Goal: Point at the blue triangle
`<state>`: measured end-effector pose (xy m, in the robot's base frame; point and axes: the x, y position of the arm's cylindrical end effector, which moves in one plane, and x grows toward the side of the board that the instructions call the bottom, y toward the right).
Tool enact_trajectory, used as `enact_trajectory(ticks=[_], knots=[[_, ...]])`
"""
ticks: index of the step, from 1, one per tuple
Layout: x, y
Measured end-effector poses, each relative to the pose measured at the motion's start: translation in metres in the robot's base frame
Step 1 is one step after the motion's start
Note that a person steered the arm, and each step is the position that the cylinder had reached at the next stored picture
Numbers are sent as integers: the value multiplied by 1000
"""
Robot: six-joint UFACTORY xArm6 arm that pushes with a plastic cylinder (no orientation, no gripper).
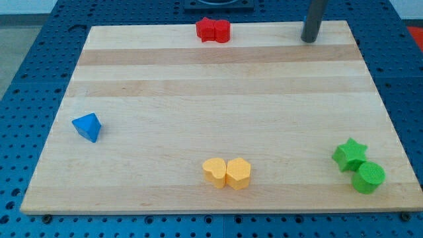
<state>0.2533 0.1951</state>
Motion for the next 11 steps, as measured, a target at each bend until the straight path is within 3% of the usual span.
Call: enact_trajectory(ticks=[1,3,5,6,7,8,11], knots=[[59,-10],[204,-118],[313,-310],[336,-447],[327,-500],[311,-499],[244,-378]])
